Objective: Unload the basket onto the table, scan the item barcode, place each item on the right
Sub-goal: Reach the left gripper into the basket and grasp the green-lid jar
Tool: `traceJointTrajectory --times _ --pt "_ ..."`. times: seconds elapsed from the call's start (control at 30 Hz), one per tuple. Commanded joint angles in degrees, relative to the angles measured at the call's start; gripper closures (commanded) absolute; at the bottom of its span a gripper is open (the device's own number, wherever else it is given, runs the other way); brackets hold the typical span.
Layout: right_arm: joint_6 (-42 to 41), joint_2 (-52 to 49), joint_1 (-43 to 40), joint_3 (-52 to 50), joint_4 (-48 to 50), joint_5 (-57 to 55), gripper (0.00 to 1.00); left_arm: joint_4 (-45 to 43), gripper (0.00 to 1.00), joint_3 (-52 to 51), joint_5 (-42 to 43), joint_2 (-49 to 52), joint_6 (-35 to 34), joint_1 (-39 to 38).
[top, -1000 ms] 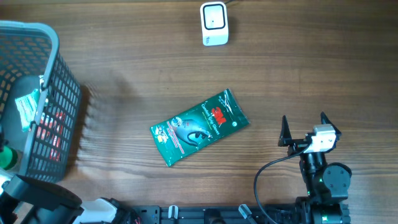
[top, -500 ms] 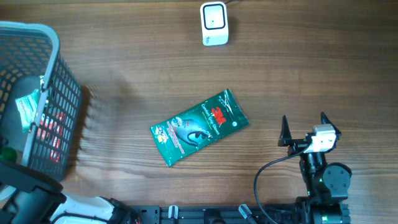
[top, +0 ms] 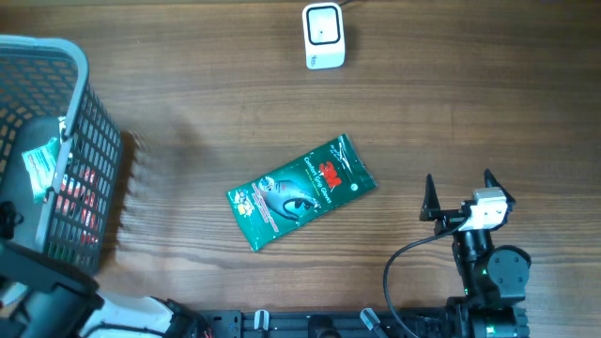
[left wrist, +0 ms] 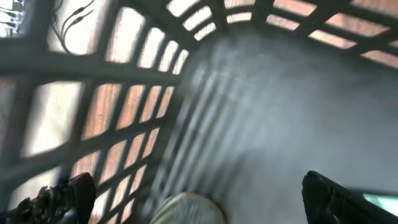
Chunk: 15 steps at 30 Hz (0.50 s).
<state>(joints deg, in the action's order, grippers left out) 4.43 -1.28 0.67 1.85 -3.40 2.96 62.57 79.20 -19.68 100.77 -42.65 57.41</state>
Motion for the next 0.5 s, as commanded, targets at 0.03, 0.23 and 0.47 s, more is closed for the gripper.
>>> traceJointTrajectory --times 0.03,0.23,0.47 --pt "0.5 0.3 0.0 0.0 0.2 0.5 0.00 3.8 0.00 -0.3 1.3 -6.4 0.2 0.6" --pt "0.5 0.3 0.0 0.0 0.2 0.5 0.00 6.1 0.00 -0.6 14.0 -6.1 -0.3 0.5" --pt "0.5 0.3 0.0 0.0 0.2 0.5 0.00 3.9 0.00 -5.6 15.6 -5.4 -1.4 -5.0"
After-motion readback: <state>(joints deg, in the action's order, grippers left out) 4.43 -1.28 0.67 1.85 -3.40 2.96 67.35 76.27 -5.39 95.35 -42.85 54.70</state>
